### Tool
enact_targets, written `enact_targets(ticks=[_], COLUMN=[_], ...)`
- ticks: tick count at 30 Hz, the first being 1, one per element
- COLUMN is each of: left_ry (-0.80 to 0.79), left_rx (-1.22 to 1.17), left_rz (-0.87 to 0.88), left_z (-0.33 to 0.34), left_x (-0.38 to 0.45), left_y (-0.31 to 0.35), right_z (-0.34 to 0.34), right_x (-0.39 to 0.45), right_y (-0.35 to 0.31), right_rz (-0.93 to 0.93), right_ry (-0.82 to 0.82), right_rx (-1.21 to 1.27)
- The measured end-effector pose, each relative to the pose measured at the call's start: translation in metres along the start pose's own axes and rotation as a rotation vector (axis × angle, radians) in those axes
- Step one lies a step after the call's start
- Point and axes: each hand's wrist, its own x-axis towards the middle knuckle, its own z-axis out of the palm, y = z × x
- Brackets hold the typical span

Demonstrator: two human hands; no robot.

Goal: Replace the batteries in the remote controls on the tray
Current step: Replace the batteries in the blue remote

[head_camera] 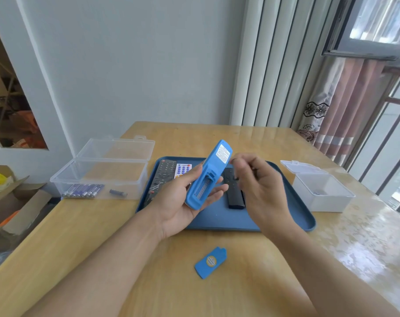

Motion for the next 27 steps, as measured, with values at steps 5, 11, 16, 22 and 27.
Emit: enact_targets(ticks=[5,11,16,22,27], left_ry=[0.031,0.066,0.104,0.109,0.116], left_rx=[-0.068,-0.053,-0.112,-0.117,-0.104], left_rz=[0.008,0.022,0.088,0.108,0.103], left_z=[0.002,0.002,0.002,0.005,0.002], left_x=[-0.002,-0.002,-0.002,-0.004,-0.002], left_y=[0.001,0.001,0.004,0.005,0.005], right_z=[-0.016,-0.015,-0.016,-0.019,-0.021], right_x=[0.01,0.01,0.008,0.006,0.005], right_y=[0.0,0.004,0.015,0.025,0.026], right_rz=[0.423,0.568,0.452,0.326,0.314], right_ry=[0.016,-0.075,-0.221,-0.325,-0.354], right_rx=[0.512,0.669,0.397,0.226,0.121])
